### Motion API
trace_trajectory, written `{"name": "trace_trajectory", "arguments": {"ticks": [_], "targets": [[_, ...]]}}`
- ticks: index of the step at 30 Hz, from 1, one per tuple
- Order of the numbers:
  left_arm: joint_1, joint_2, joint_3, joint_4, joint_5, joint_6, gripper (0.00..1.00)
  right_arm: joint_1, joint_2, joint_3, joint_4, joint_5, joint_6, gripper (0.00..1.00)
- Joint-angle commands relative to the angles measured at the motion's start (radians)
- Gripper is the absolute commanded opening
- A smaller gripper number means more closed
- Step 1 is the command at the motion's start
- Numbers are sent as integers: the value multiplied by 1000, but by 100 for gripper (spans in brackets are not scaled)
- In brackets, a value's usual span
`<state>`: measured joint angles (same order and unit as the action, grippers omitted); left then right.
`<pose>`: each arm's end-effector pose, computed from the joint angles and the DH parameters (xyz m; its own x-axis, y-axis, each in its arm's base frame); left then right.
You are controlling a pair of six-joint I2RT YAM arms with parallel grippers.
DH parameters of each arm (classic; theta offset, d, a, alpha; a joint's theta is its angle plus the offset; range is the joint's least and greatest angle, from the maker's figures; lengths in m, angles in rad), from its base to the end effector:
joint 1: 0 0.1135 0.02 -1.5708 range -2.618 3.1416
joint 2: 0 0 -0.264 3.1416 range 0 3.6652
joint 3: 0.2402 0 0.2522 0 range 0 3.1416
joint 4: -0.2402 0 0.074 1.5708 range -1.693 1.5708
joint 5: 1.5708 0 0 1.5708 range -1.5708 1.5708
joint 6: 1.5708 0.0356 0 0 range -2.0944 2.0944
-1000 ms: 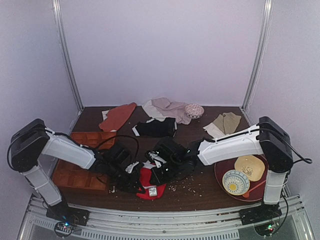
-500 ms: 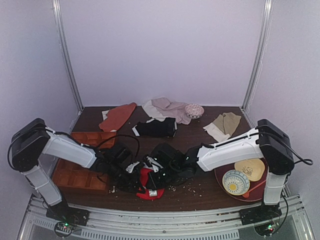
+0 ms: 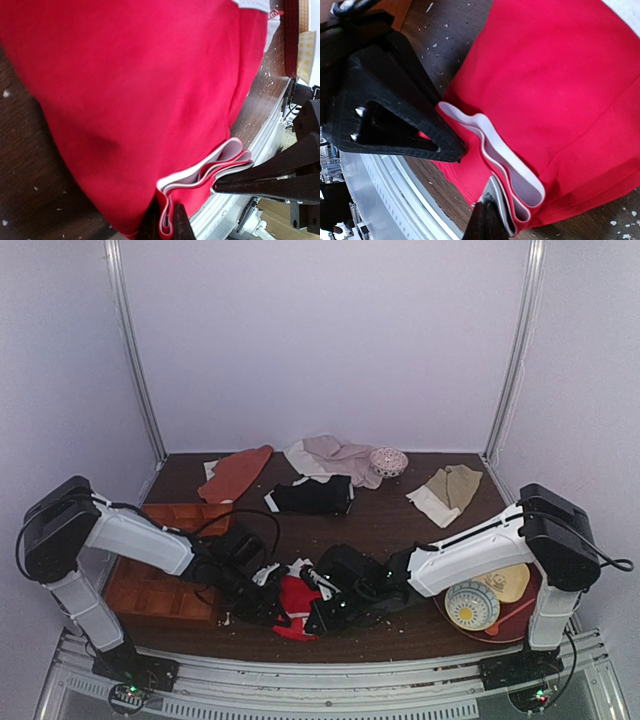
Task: Roll the underwear
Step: Roll the underwear at the center of the board.
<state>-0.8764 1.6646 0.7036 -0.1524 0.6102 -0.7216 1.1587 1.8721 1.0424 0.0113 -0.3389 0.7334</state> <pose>0.1633 -0.2280 0.1173 -0.9540 0.2996 0.0081 0.2151 0.7032 -0.6777 0.1420 0.3543 0.1469 -0.8566 -0.3834 -0.3452 -0.5138 0.5738 0.6378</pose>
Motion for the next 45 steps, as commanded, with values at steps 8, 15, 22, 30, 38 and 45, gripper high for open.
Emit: {"name": "trace_trajectory", "arguments": {"ticks": [8, 15, 22, 30, 38, 45], "targets": [[-15, 76, 13, -236, -87, 50, 0, 3, 79, -14, -76, 72, -6, 0], [-15, 103, 54, -317, -81, 63, 0, 39, -14, 8, -123, 198, -142, 13], [-15, 129, 96, -379, -56, 73, 0, 119, -76, 79, -216, 392, -342, 24], [-16, 162, 108, -404, -25, 85, 0, 245, -54, 121, -244, 626, -546, 37], [-15, 171, 112, -404, -22, 84, 0, 357, 18, 174, -242, 793, -709, 44], [-15, 174, 117, -404, -23, 84, 0, 366, 114, 223, -278, 843, -765, 48]]}}
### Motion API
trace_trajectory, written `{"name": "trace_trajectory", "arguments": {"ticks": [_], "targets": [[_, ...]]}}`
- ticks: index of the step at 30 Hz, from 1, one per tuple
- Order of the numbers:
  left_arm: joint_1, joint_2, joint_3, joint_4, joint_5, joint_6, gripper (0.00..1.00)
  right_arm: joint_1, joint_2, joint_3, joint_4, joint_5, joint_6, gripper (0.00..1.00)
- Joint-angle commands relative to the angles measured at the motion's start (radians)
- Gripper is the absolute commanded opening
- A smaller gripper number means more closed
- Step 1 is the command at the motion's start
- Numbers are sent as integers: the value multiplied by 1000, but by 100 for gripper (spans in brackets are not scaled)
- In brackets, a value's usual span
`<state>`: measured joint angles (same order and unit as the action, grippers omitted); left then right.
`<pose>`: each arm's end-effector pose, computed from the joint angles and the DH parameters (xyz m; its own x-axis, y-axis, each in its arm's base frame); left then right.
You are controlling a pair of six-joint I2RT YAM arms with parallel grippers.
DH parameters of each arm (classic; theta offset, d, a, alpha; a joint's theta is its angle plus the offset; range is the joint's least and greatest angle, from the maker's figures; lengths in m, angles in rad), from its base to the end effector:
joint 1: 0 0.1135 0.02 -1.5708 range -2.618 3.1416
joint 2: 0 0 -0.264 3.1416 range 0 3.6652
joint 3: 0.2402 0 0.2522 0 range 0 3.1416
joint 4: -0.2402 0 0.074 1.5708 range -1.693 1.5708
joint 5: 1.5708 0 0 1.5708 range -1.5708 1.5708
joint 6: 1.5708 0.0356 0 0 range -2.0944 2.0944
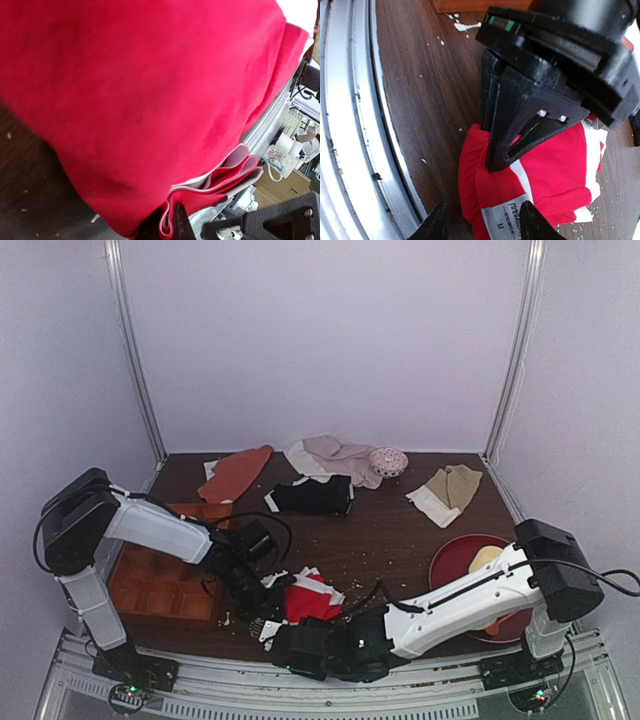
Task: Roll the underwear
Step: Roll the underwear at the center of the board.
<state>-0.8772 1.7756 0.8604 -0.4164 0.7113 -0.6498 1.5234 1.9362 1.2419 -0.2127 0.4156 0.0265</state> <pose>0.1704 -0.2413 0.1163 -0.9068 0.3738 0.1951 0.1667 0.7429 -0.6483 0.0336 0.4055 0.1655 -0.0612 -0.7788 -0.6243 -0.9007 0.3126 -0.3016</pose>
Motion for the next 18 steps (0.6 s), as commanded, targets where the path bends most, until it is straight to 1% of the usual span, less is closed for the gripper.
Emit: {"name": "trace_trajectory", "arguments": {"ticks": [1, 18], "targets": [[-14, 64, -39, -140, -124, 13, 0, 1, 58, 27, -59, 96, -62, 48], [-15, 73, -29, -142, -114, 24, 0, -3, 179, 37, -137, 138, -83, 51]]}}
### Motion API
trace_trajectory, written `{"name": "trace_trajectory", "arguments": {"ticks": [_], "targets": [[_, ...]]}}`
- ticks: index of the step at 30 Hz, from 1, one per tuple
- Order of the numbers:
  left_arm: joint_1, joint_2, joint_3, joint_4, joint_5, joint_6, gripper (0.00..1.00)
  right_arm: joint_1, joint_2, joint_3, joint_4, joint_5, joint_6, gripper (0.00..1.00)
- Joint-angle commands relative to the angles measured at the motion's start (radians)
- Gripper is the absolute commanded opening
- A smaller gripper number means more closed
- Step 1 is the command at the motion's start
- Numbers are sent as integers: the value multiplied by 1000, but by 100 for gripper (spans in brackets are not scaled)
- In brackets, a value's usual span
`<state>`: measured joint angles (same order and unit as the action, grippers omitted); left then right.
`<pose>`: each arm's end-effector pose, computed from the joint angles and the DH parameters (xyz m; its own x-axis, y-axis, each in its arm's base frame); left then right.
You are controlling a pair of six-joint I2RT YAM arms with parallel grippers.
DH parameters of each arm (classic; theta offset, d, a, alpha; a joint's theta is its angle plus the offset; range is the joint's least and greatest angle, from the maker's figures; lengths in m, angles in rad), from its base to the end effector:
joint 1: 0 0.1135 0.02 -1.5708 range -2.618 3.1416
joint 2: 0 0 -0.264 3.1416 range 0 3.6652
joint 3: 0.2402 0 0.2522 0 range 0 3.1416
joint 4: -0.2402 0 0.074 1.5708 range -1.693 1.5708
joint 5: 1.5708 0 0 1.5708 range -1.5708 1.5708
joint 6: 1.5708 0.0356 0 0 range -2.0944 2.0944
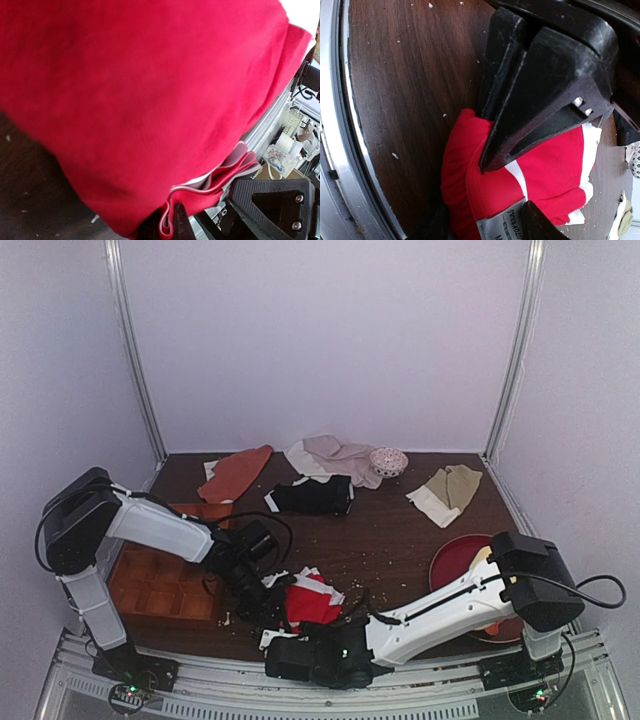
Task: Roll the underwear
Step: Roll the underwear at the center of the board.
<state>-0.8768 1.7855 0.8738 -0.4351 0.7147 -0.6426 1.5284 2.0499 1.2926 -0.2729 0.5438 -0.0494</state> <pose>0.1715 -0.2425 0.1162 -0.9030 0.3776 0.2051 0.1656 0.7463 -0.6447 0.0360 0.4135 0.1335 0.0054 -0.8705 -0.4921 -0.8445 0.2596 -0.4685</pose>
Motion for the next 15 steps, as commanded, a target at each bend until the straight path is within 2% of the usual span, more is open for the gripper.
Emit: {"name": "trace_trajectory", "arguments": {"ticks": [1, 8, 13, 15], "targets": [[-16, 63, -41, -123, -117, 16, 0, -10, 70, -15, -79, 7, -5, 51], [-14, 64, -36, -125, -114, 19, 0, -25, 98, -36, -80, 1, 3, 49], [-15, 68, -35, -126, -108, 24, 0, -34, 110, -46, -89, -22, 20, 41], [-15, 68, -35, -129, -108, 25, 0, -36, 110, -50, -93, -34, 28, 33]]}}
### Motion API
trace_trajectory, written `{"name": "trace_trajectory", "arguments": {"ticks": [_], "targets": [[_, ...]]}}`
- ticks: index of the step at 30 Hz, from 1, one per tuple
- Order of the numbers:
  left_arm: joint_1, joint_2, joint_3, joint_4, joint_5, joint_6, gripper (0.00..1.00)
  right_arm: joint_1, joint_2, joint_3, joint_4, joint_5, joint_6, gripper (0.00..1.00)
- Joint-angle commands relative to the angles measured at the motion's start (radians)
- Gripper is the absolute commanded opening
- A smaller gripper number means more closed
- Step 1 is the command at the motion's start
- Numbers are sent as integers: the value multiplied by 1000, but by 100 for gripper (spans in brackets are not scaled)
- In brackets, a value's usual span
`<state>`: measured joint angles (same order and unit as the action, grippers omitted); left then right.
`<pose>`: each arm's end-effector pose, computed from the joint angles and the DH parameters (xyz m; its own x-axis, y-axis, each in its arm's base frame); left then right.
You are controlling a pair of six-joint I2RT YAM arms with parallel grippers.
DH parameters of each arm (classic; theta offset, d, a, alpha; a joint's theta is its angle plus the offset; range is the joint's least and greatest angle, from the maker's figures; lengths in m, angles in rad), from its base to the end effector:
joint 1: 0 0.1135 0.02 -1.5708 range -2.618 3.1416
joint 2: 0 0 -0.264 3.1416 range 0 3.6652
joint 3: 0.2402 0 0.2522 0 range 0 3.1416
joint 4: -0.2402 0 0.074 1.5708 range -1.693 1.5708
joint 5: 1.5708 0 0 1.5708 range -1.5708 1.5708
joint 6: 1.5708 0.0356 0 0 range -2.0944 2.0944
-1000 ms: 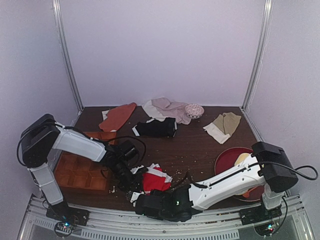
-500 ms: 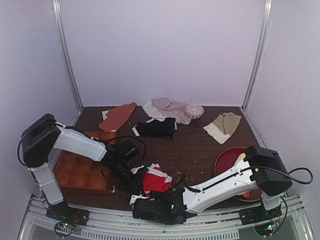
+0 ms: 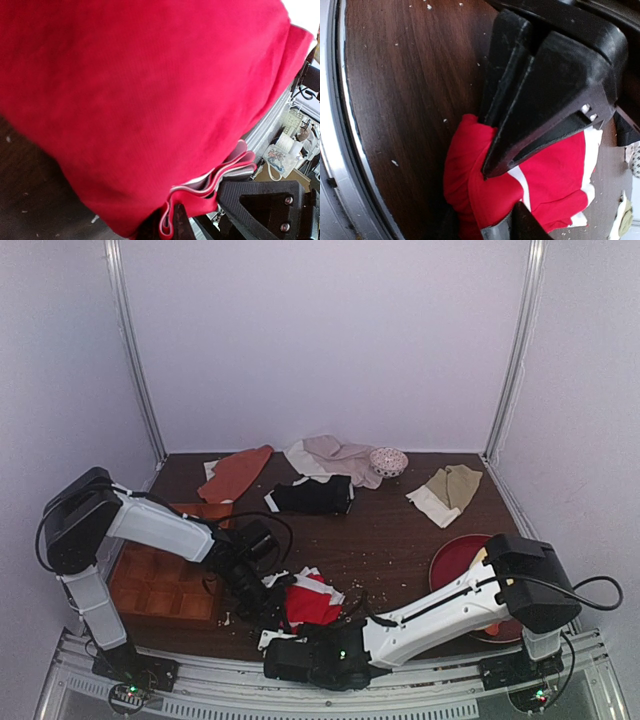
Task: Roll the underwear
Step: Roll the underwear at the center of the board.
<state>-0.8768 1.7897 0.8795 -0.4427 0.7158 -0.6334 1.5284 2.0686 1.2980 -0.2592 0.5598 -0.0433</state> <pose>0.1719 -0.2431 0.1161 -0.9004 0.3838 0.2050 0.1710 0.7453 -0.6444 0.0366 0.4161 0.1286 -0.0002 -0.8690 -0.4948 -0.8358 0.2718 -0.4771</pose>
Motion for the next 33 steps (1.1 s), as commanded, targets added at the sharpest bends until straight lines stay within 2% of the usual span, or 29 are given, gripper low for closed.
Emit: {"name": "trace_trajectory", "arguments": {"ticks": [1, 8, 11, 20, 22, 27, 30, 33], "targets": [[-15, 63, -40, -122, -107, 18, 0, -36, 91, -56, -110, -54, 27, 30], [-15, 68, -32, -124, -100, 22, 0, -40, 86, -64, -111, -65, 39, 12], [-14, 67, -27, -128, -98, 24, 0, -44, 80, -68, -111, -80, 43, 0], [-11, 41, 12, -165, -112, 29, 0, -91, -7, -109, -81, -223, 83, 0], [-5, 25, 23, -176, -120, 29, 12, -104, -30, -116, -78, -258, 90, 0], [19, -24, 61, -215, -144, 34, 34, -120, -64, -119, -78, -313, 91, 0], [37, -53, 87, -242, -161, 37, 40, -128, -81, -121, -76, -339, 93, 0], [52, -69, 105, -250, -166, 38, 41, -140, -94, -123, -73, -362, 96, 0]]}}
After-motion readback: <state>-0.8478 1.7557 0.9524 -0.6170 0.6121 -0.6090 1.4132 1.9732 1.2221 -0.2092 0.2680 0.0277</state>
